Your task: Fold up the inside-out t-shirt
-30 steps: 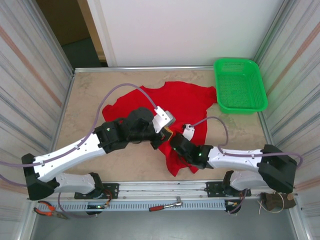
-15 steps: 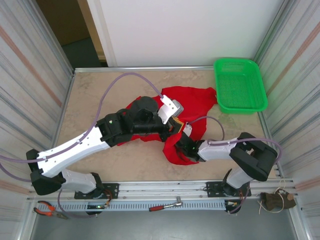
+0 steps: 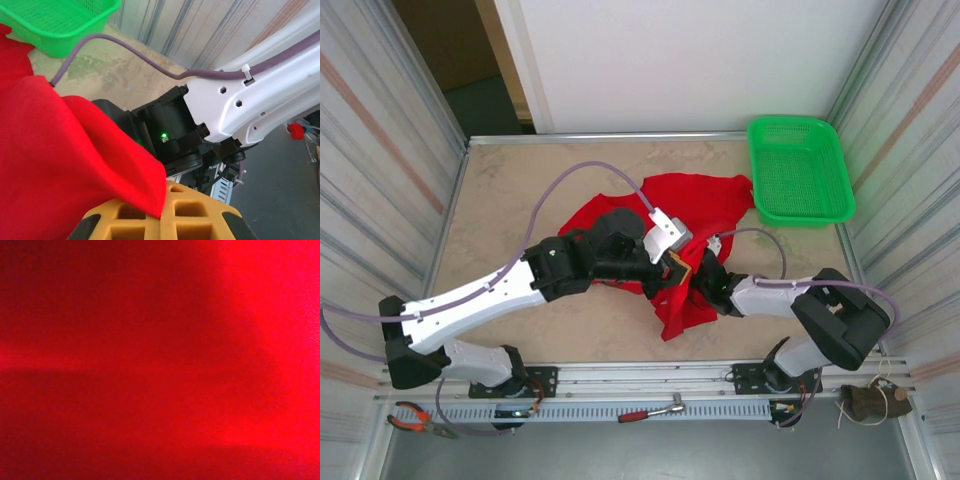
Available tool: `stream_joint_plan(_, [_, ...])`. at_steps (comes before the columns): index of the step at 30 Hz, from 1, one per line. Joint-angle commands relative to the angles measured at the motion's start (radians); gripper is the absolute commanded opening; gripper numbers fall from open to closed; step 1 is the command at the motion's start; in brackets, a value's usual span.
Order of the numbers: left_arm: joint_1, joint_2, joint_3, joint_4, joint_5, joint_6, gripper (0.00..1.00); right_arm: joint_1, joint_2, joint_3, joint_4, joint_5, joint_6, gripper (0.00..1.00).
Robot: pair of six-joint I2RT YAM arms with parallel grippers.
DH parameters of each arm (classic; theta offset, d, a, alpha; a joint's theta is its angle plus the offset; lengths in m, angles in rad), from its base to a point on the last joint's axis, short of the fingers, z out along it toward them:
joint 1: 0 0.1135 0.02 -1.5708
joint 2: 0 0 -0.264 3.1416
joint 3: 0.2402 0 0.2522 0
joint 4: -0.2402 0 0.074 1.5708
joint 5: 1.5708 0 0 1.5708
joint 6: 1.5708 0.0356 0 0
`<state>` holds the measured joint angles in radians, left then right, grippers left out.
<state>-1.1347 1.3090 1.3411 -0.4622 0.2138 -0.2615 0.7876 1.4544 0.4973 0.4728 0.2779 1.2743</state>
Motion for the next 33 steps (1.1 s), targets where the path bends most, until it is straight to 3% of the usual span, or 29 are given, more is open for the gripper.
stream_joint_plan(1, [-0.007, 0.022, 0.05, 0.087, 0.061, -0.011, 0.0, 0.029, 0.042, 0.072, 0.057, -0.032, 0.007, 0.0])
stream_joint_plan(7, [-0.006, 0.107, 0.202, 0.117, 0.113, -0.003, 0.0, 0.016, 0.235, 0.143, 0.147, -0.021, 0.098, 0.0])
stream_joint_plan(13, [-0.027, 0.136, 0.265, 0.183, 0.205, -0.047, 0.0, -0.028, 0.432, 0.231, 0.276, -0.1, 0.147, 0.0])
stream_joint_plan(23, [-0.054, 0.123, 0.071, 0.327, 0.277, -0.167, 0.0, -0.034, 0.482, 0.335, 0.287, -0.178, 0.079, 0.0])
stream_joint_plan(29, [-0.103, 0.174, 0.199, 0.328, 0.292, -0.131, 0.0, -0.061, 0.604, 0.412, 0.283, -0.184, 0.118, 0.0])
stream_joint_plan(33, [-0.123, 0.194, 0.224, 0.339, 0.309, -0.133, 0.0, -0.081, 0.607, 0.421, 0.288, -0.205, 0.109, 0.06])
